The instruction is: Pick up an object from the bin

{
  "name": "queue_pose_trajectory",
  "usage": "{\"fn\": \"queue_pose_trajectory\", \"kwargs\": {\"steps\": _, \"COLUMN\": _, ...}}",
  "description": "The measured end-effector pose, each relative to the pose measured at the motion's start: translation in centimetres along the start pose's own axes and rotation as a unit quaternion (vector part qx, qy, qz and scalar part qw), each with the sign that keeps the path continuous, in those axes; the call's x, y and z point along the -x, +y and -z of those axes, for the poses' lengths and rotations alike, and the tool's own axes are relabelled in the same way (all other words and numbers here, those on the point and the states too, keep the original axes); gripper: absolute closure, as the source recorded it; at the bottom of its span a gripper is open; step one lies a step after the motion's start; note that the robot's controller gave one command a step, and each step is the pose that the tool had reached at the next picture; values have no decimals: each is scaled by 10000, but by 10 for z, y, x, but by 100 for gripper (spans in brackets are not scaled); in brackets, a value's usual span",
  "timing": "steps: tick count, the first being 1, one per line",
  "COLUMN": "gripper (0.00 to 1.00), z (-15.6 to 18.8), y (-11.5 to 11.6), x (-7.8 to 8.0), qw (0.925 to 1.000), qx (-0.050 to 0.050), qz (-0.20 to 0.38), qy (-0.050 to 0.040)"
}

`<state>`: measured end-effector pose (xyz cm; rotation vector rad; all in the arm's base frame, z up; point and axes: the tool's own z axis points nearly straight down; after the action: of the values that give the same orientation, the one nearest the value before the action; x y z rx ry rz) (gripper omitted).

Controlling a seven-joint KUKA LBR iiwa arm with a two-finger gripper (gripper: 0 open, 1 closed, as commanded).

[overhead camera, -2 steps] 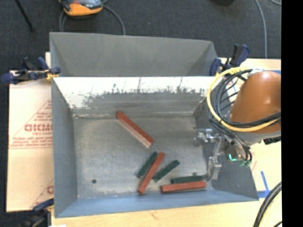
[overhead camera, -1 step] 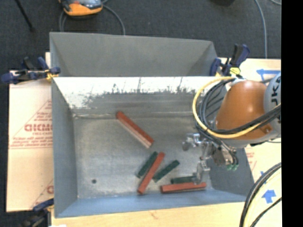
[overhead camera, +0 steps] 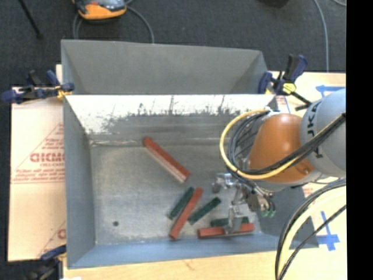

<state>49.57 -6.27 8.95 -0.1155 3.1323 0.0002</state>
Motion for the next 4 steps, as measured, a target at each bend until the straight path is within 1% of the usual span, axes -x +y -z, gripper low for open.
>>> {"fn": "queue_pose_trajectory", "kwargs": {"steps": 1, "gripper": 0, "z": -16, "y": 22, "x": 26, "qw": 9965, "qx": -4, "qz": -835, "qy": 45}}
{"fn": "queue_pose_trajectory", "kwargs": {"steps": 2, "gripper": 100, "z": 7, "y": 38, "x": 18, "qw": 9778, "qx": -11, "qz": -2093, "qy": 28}}
{"fn": "queue_pose_trajectory", "kwargs": {"steps": 3, "gripper": 0, "z": 7, "y": 38, "x": 18, "qw": 9781, "qx": -18, "qz": -2081, "qy": 29}}
{"fn": "queue_pose_trajectory", "kwargs": {"steps": 4, "gripper": 0, "z": 7, "y": 38, "x": 18, "qw": 9782, "qx": -19, "qz": -2078, "qy": 30}}
